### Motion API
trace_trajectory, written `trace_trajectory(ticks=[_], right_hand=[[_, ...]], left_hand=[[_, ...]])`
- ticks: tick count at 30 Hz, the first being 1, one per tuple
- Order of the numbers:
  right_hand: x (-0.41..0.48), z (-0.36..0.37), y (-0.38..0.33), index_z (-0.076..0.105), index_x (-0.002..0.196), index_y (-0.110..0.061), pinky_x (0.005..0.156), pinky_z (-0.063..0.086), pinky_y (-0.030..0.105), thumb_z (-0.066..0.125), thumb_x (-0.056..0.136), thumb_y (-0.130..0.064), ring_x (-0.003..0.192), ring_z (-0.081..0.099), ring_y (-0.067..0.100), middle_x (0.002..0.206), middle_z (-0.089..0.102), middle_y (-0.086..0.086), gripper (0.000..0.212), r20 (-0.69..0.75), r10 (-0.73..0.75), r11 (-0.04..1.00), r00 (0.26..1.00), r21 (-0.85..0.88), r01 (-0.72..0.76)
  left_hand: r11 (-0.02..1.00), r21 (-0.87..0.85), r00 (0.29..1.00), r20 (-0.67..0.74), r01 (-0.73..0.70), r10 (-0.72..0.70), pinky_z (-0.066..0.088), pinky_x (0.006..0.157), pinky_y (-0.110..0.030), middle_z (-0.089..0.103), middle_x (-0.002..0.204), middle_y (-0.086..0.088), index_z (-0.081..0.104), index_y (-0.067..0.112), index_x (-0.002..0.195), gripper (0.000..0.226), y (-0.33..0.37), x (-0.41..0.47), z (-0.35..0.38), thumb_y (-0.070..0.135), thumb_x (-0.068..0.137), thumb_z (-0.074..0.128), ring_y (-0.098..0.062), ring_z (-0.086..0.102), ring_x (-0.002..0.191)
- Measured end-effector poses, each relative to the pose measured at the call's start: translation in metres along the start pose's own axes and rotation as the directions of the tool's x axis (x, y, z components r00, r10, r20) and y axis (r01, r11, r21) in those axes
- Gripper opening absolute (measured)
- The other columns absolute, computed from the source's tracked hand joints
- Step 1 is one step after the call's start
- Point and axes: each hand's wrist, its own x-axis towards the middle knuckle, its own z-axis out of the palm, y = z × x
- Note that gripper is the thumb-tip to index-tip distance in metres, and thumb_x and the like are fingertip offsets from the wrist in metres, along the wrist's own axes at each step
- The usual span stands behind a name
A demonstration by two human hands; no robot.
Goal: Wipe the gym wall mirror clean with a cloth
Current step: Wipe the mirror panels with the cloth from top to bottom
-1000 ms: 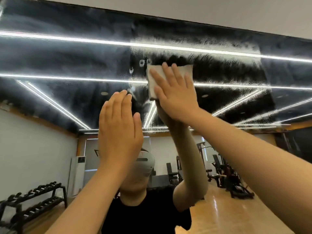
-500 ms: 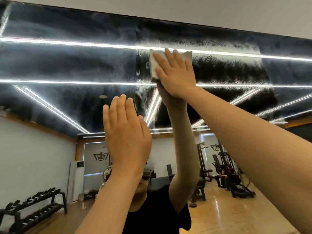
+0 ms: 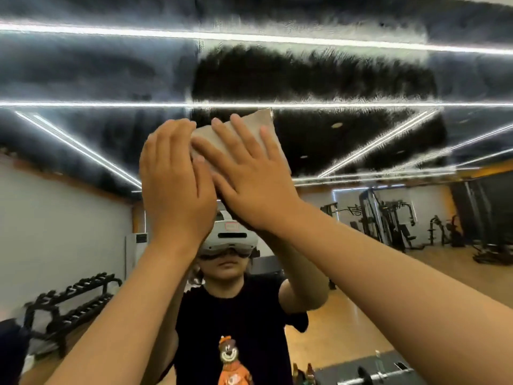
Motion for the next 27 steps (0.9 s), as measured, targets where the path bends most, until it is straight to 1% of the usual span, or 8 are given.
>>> trace_trajectory(ticks=[5,10,14,18,21,23,25,27], right_hand=[[-0.047,0.001,0.002,0.03,0.155,-0.031,0.121,0.009,0.05,0.024,0.101,-0.048,0.152,0.014,0.025,0.164,0.024,0.003,0.057,-0.004,-0.013,0.999,1.0,0.034,0.013],[-0.086,-0.004,0.046,0.032,0.154,-0.031,0.121,0.011,0.05,0.026,0.102,-0.047,0.153,0.014,0.023,0.164,0.024,0.002,0.055,0.019,0.001,0.999,1.0,0.035,-0.001],[-0.119,-0.015,0.112,0.026,0.156,-0.031,0.123,0.005,0.048,0.023,0.103,-0.046,0.154,0.007,0.023,0.165,0.016,0.002,0.055,0.046,0.096,0.995,0.994,0.001,-0.096],[-0.158,-0.03,0.184,0.016,0.158,-0.031,0.123,-0.006,0.043,0.021,0.104,-0.047,0.154,-0.002,0.022,0.167,0.005,0.002,0.057,0.093,0.181,0.983,0.979,-0.041,-0.178],[-0.187,-0.04,0.233,0.004,0.156,-0.038,0.123,-0.005,0.045,0.018,0.104,-0.049,0.153,-0.007,0.02,0.167,0.002,0.003,0.055,0.123,0.28,0.96,0.952,-0.046,-0.276],[-0.202,-0.043,0.25,0.0,0.156,-0.04,0.123,-0.003,0.048,0.015,0.104,-0.05,0.153,-0.008,0.019,0.167,0.001,0.002,0.054,0.115,0.354,0.935,0.928,-0.045,-0.351],[-0.206,-0.04,0.25,0.004,0.157,-0.036,0.123,-0.002,0.05,0.016,0.105,-0.048,0.153,-0.006,0.02,0.167,0.002,0.002,0.055,0.083,0.406,0.914,0.91,-0.037,-0.405],[-0.202,-0.037,0.234,0.006,0.159,-0.031,0.123,-0.001,0.052,0.016,0.105,-0.046,0.153,-0.005,0.023,0.167,0.002,0.004,0.056,0.039,0.494,0.869,0.869,-0.016,-0.494]], left_hand=[[0.986,0.015,0.985,0.041,0.165,-0.166,0.017,0.121,-0.045,0.042,0.151,-0.003,0.046,0.009,0.142,0.046,0.029,-0.057,-0.005,0.02,0.097,0.042,-0.019,0.029,0.145],[0.989,0.056,0.981,0.132,0.134,-0.14,0.018,0.12,-0.05,0.036,0.155,-0.007,0.041,0.006,0.145,0.052,0.065,-0.099,0.012,0.026,0.097,0.044,-0.021,0.025,0.147],[0.991,0.099,0.974,0.197,0.094,-0.112,0.021,0.119,-0.052,0.035,0.154,-0.008,0.044,0.006,0.139,0.048,0.079,-0.116,0.027,0.022,0.095,0.048,-0.023,0.023,0.148],[0.983,0.183,0.975,0.219,-0.014,-0.027,0.021,0.119,-0.052,0.035,0.152,-0.011,0.043,0.004,0.136,0.047,0.079,-0.128,0.033,0.022,0.093,0.047,-0.026,0.023,0.145],[0.967,0.254,0.975,0.221,-0.023,-0.034,0.019,0.12,-0.049,0.036,0.15,-0.014,0.043,0.003,0.137,0.048,0.079,-0.129,0.035,0.025,0.093,0.044,-0.028,0.024,0.144],[0.962,0.273,0.975,0.216,-0.017,-0.044,0.018,0.121,-0.048,0.037,0.15,-0.014,0.043,0.003,0.137,0.049,0.08,-0.13,0.037,0.026,0.094,0.043,-0.03,0.026,0.144],[0.959,0.282,0.978,0.202,-0.015,-0.044,0.017,0.121,-0.046,0.038,0.149,-0.015,0.043,0.002,0.137,0.049,0.08,-0.13,0.038,0.024,0.094,0.043,-0.031,0.027,0.143],[0.959,0.283,0.981,0.189,-0.021,-0.034,0.016,0.121,-0.043,0.038,0.149,-0.016,0.043,0.001,0.138,0.048,0.08,-0.131,0.039,0.022,0.094,0.043,-0.031,0.028,0.143]])
